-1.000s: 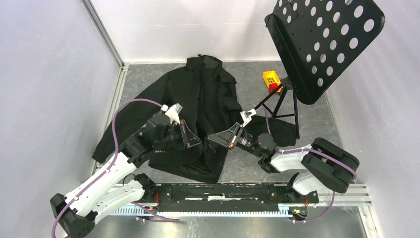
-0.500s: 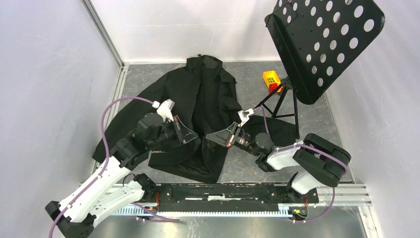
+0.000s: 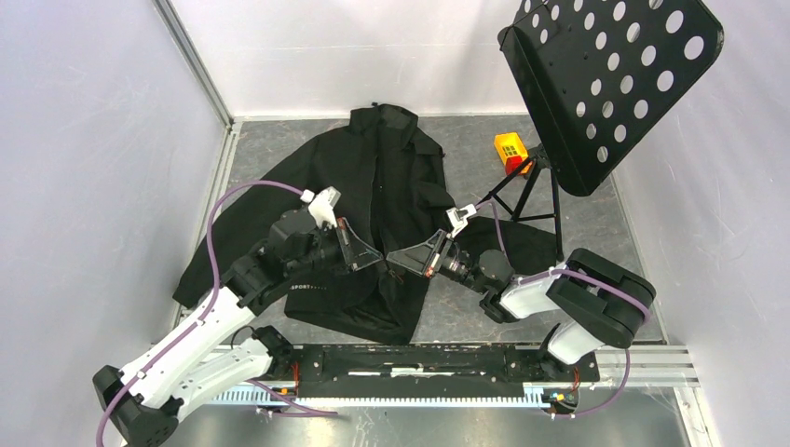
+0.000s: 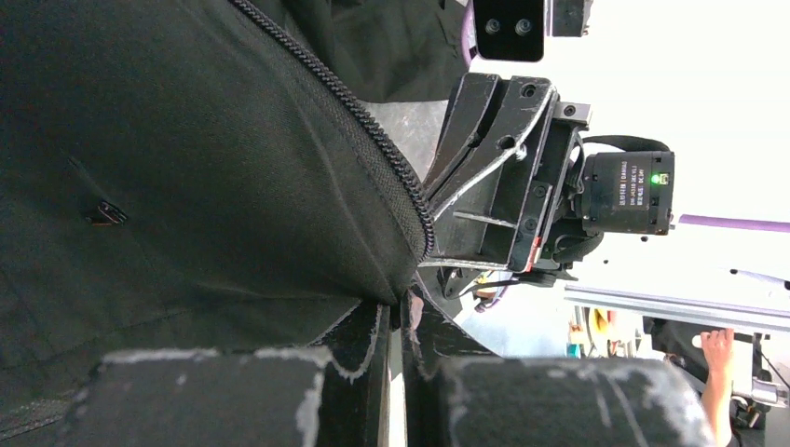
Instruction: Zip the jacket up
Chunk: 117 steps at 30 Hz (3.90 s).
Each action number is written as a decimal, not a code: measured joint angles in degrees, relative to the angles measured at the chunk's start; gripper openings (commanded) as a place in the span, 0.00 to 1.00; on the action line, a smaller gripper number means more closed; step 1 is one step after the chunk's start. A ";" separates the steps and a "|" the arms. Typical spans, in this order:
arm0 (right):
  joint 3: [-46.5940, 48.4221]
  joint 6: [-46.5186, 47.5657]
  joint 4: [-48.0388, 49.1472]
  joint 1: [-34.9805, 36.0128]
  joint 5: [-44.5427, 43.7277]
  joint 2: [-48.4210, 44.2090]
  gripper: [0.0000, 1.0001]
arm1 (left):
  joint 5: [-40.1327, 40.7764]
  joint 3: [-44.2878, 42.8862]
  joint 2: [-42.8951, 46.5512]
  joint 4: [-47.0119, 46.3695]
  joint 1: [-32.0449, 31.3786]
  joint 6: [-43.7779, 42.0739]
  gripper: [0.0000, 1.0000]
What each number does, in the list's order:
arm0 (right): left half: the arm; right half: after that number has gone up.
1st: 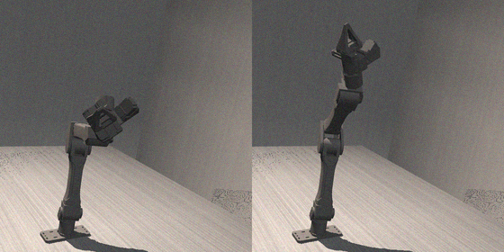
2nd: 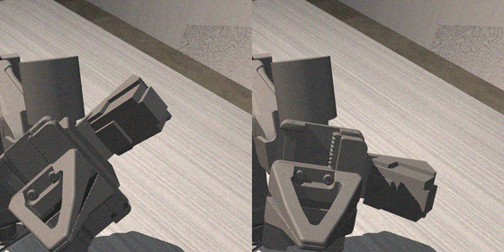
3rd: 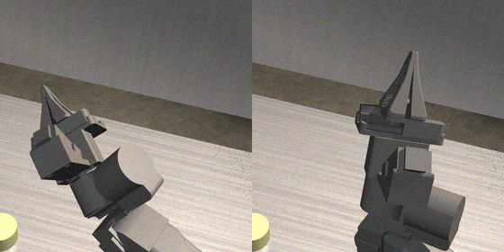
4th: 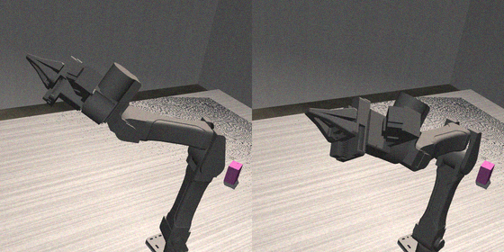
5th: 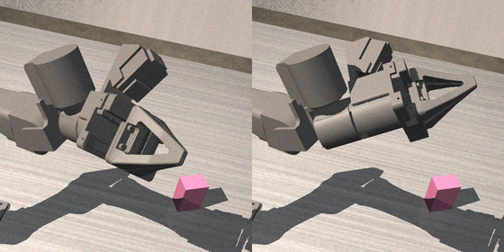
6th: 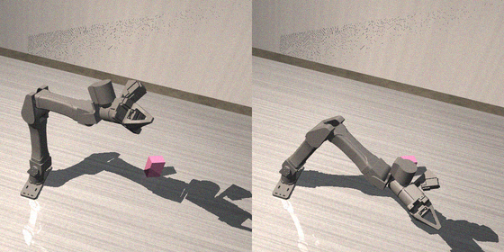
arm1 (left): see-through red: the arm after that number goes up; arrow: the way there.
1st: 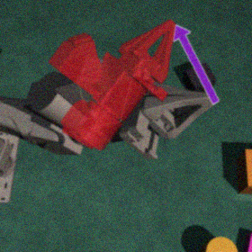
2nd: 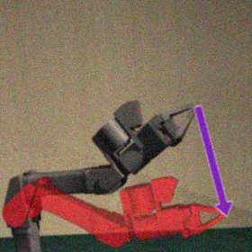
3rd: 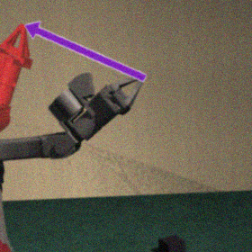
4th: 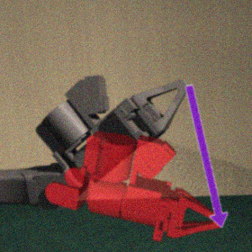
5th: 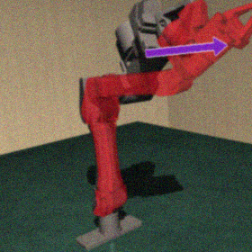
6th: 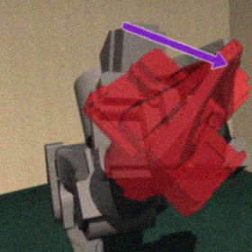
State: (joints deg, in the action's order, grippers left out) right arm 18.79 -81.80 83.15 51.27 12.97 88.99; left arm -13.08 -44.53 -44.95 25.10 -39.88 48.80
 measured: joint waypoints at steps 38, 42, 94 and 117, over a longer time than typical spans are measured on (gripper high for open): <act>0.28 -0.61 0.76 2.93 -7.89 1.01 0.00 | 2.64 3.87 0.76 -2.91 0.00 7.52 0.02; 0.48 -0.48 -0.11 3.61 -9.99 0.83 0.00 | 4.07 4.55 1.31 -2.95 0.00 8.48 0.02; 2.71 -1.95 -0.92 5.64 -16.44 1.03 0.00 | 12.85 12.15 10.99 -10.80 0.00 11.02 0.02; 3.98 -1.92 -0.90 5.53 -16.26 2.38 0.00 | 11.17 12.15 13.38 -10.88 0.00 10.97 0.02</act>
State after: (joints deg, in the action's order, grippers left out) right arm 22.76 -83.72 82.26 56.80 -3.29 91.37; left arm -1.91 -32.38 -31.57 14.22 -39.88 59.77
